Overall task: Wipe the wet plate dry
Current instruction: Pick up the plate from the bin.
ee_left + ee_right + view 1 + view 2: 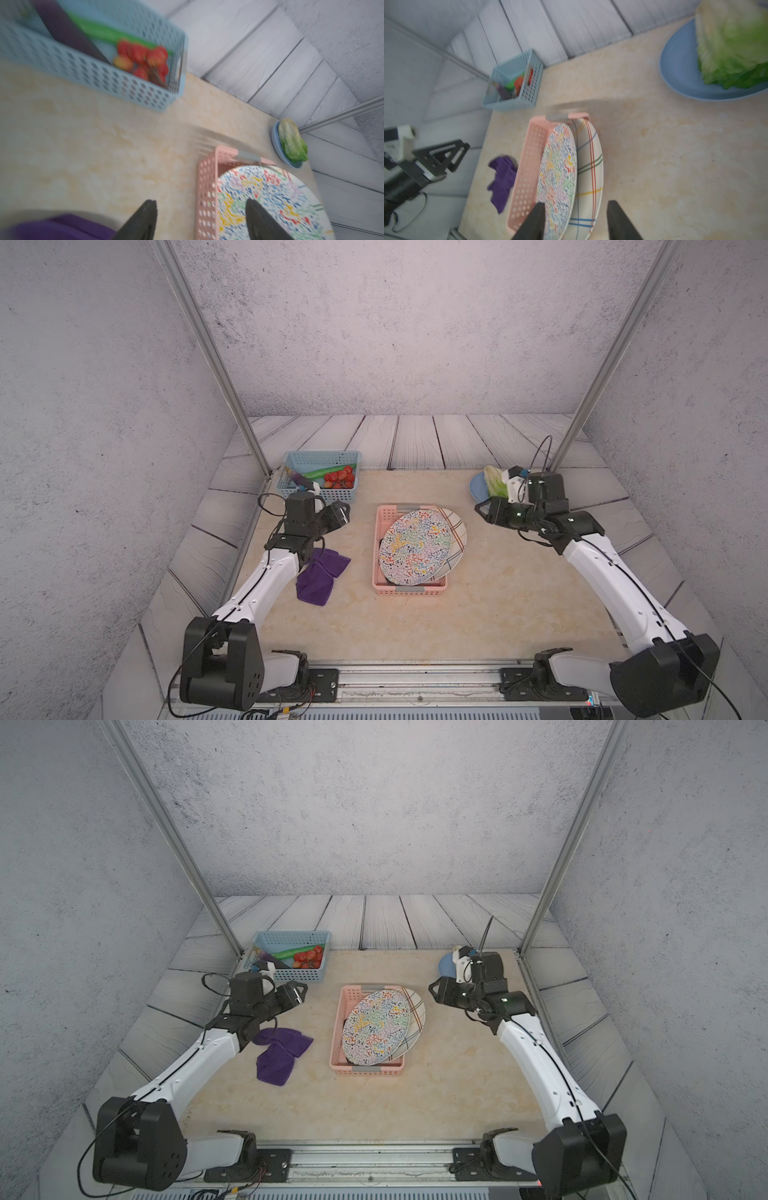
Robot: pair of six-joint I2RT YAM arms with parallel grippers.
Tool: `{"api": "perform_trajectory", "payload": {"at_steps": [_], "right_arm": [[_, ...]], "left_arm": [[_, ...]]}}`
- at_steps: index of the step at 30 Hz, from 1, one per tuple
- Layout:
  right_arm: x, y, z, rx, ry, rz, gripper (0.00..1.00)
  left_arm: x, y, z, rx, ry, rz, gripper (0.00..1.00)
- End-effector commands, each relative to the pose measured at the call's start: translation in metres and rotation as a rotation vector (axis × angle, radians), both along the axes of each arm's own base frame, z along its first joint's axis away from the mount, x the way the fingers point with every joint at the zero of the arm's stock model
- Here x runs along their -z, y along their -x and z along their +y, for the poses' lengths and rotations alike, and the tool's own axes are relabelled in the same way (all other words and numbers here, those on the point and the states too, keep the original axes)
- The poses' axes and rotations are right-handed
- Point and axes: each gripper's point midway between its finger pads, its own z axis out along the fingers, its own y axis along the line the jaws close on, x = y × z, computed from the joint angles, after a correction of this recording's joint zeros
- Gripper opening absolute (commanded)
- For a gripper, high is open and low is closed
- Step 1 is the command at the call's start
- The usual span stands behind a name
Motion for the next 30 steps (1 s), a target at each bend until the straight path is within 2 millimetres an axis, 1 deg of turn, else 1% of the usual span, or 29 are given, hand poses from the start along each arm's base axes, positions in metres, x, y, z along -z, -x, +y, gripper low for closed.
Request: {"api": "perform_trajectory", "payload": {"at_steps": [1, 5, 7, 11, 15, 17, 20, 22, 23, 25, 28, 30], "right_arm": [[0.03, 0.023, 0.015, -0.037, 0.005, 0.175, 0.38], [0.046, 0.009, 0.031, -0.061, -0.001, 0.21, 0.44], [0.055, 0.003, 0.041, -0.08, -0.019, 0.234, 0.43], [0.072, -0.005, 0.057, -0.111, -0.038, 0.277, 0.39], [0.085, -0.009, 0.074, -0.143, -0.051, 0.297, 0.38], [0.088, -0.009, 0.085, -0.167, -0.082, 0.304, 0.38], [0.081, -0.008, 0.103, -0.208, -0.158, 0.303, 0.35], [0.072, -0.008, 0.111, -0.212, -0.201, 0.275, 0.35], [0.07, -0.008, 0.113, -0.201, -0.201, 0.256, 0.35], [0.079, -0.006, 0.118, -0.178, -0.192, 0.239, 0.37], [0.106, -0.001, 0.128, -0.173, -0.165, 0.288, 0.4], [0.122, -0.001, 0.13, -0.171, -0.133, 0.314, 0.4]], "left_arm": [[0.041, 0.031, -0.026, 0.062, 0.075, 0.229, 0.54], [0.058, 0.037, -0.029, 0.074, 0.06, 0.267, 0.34], [0.062, 0.039, -0.037, 0.113, 0.068, 0.275, 0.28], [0.074, 0.043, -0.057, 0.189, 0.072, 0.316, 0.25], [0.085, 0.042, -0.072, 0.212, 0.092, 0.336, 0.23], [0.088, 0.042, -0.078, 0.217, 0.105, 0.337, 0.22], [0.091, 0.041, -0.084, 0.223, 0.112, 0.339, 0.22], [0.091, 0.041, -0.087, 0.224, 0.116, 0.337, 0.22], [0.091, 0.041, -0.087, 0.222, 0.118, 0.336, 0.22], [0.09, 0.041, -0.086, 0.216, 0.116, 0.326, 0.22], [0.088, 0.041, -0.083, 0.205, 0.107, 0.318, 0.21], [0.083, 0.043, -0.079, 0.191, 0.094, 0.307, 0.21]]}}
